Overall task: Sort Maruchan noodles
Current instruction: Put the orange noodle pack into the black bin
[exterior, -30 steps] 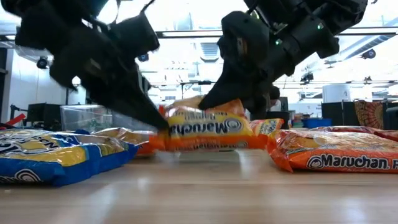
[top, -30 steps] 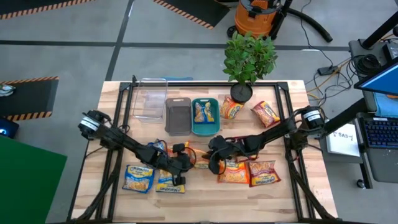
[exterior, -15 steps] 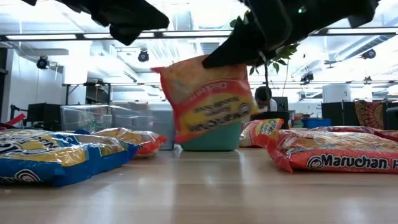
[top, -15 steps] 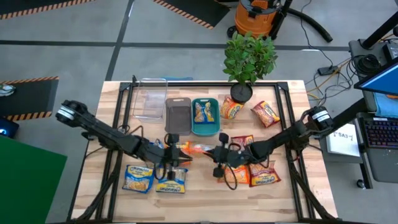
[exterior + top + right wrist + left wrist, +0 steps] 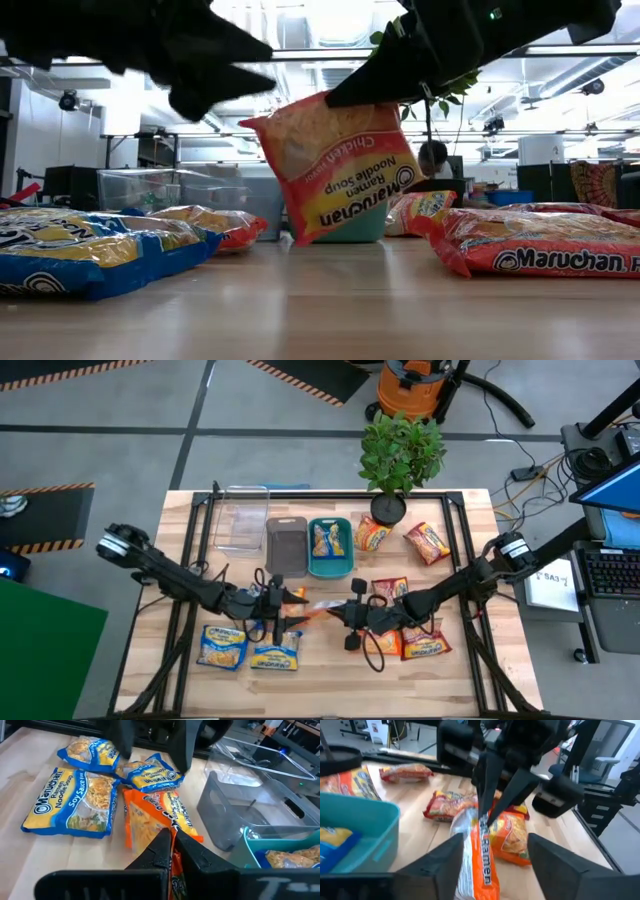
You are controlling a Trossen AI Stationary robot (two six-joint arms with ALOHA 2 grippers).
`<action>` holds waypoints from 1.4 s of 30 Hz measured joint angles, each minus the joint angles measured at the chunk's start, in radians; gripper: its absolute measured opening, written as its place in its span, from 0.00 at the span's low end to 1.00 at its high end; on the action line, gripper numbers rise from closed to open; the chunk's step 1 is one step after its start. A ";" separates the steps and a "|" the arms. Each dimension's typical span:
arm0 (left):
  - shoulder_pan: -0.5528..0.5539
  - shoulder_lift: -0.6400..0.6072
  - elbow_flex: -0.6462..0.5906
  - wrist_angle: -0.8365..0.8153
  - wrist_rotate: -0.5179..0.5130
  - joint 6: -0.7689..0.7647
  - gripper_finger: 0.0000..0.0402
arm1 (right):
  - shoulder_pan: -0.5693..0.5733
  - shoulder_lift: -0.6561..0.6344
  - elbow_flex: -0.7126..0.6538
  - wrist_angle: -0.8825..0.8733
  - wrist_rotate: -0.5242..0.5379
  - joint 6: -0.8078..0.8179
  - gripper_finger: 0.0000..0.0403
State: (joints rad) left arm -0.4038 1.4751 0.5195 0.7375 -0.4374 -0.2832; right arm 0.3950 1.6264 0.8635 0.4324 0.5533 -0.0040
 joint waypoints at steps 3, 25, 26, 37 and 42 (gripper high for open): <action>0.000 0.086 0.000 0.124 0.001 -0.007 0.61 | 0.000 0.000 0.000 0.000 0.000 -0.001 0.02; 0.006 0.323 0.121 0.171 -0.001 -0.021 0.20 | 0.000 0.000 0.000 0.000 -0.002 -0.007 0.02; 0.006 0.323 0.121 0.171 -0.001 -0.021 0.14 | 0.000 0.000 0.000 0.000 -0.002 -0.007 0.02; 0.006 0.237 0.110 0.106 0.002 -0.014 0.00 | -0.001 -0.041 0.000 -0.016 0.000 0.056 0.18; 0.006 0.128 0.111 -0.009 -0.003 0.020 0.00 | -0.001 -0.101 0.000 -0.019 0.000 0.032 0.30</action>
State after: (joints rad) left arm -0.3973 1.6036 0.6300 0.7282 -0.4402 -0.2634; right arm 0.3943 1.5259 0.8635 0.4130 0.5529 0.0284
